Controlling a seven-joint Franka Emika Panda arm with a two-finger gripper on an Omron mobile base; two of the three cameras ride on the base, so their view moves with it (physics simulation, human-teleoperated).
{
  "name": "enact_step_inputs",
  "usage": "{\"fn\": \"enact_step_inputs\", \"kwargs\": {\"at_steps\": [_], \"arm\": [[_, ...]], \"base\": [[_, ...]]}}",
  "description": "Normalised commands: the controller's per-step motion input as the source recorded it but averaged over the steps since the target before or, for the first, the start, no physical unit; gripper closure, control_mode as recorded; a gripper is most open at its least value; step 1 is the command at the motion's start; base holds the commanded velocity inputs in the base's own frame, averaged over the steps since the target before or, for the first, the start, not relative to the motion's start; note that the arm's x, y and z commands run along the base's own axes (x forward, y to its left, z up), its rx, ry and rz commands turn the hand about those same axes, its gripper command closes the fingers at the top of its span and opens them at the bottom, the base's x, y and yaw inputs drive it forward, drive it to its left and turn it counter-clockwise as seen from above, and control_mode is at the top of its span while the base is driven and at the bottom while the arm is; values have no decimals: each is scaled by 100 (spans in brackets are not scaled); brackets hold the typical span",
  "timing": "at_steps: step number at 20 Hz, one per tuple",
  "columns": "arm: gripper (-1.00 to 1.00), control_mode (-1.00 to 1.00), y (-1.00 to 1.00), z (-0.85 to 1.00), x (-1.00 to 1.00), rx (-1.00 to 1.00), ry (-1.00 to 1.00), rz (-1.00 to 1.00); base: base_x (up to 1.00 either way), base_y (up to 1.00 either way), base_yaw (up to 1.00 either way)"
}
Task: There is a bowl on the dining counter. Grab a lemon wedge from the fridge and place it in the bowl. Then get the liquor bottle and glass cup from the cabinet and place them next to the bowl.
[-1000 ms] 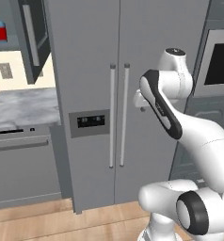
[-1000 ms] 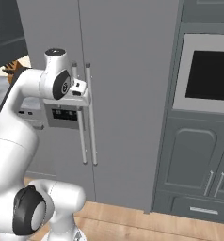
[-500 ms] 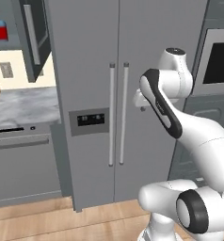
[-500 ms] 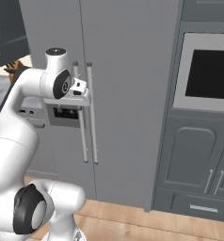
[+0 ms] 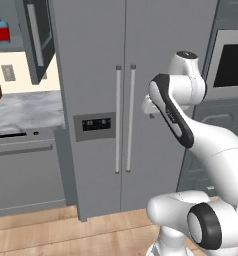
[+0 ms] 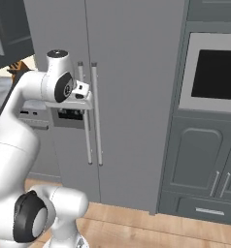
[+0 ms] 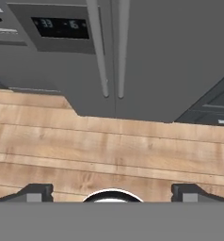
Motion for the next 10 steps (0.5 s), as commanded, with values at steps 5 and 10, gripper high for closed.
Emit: {"fn": "enact_step_inputs", "kwargs": {"at_steps": [5, 10], "arm": [[-100, -100, 23, -3, 26, -4, 0, -4], [-100, -100, 23, 0, 62, 1, -7, -2]], "base": [[0, 0, 0], [0, 0, 0]]}}
